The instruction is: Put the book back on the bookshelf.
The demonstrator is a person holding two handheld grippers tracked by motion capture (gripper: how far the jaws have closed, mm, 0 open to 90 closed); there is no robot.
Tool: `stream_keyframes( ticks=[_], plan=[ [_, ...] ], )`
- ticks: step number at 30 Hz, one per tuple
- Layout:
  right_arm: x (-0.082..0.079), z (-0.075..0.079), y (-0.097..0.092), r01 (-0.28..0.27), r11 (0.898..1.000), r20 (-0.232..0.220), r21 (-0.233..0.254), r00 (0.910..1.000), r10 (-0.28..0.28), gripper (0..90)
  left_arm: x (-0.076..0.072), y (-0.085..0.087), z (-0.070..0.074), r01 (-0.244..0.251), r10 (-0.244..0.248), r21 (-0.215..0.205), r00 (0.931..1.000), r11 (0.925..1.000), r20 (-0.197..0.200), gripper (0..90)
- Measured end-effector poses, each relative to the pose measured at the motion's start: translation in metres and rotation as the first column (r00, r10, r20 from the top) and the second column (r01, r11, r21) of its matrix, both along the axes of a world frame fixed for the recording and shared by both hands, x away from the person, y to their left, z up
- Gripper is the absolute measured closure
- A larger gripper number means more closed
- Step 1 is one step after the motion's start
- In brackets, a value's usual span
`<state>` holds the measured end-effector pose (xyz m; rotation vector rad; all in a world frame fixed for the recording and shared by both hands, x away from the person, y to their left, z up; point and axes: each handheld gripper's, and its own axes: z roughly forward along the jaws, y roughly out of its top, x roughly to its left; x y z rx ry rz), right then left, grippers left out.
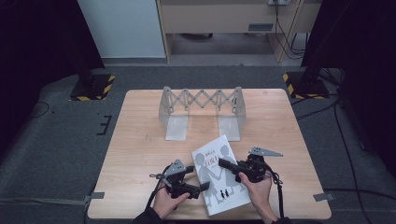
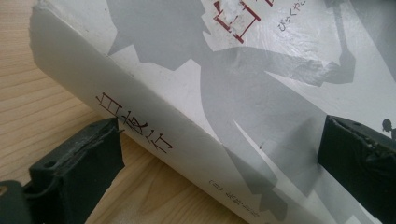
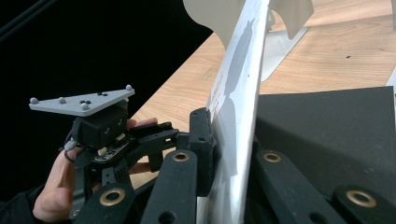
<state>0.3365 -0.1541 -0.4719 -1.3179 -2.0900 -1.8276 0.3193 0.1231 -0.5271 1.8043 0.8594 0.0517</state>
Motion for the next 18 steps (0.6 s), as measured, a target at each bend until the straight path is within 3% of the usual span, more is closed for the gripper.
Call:
stream_keyframes(
  ticks=[4,11,18],
  plan=[
    [-0.0007,0.0011,0.0002,-0.004,1.000,0.004,0.003,1.0000,0.004,83.3,0.0010,0.0008,-0.0026,0.000,-0.001,-0.031,0.9992,0.9995,-0.041,0.0],
    [-0.0021,0.0039,-0.0018,-0.023,1.000,0.030,0.013,0.9993,0.023,83.4,0.0006,0.0012,-0.0057,0.029,-0.032,-0.055,0.9976,0.9981,-0.061,0.0],
    [-0.0010,0.0028,-0.0014,-0.065,0.997,0.031,0.031,0.9975,0.064,83.4,0.0039,0.0007,-0.0079,0.081,-0.088,-0.073,0.9904,0.9940,-0.107,0.0]
  ],
)
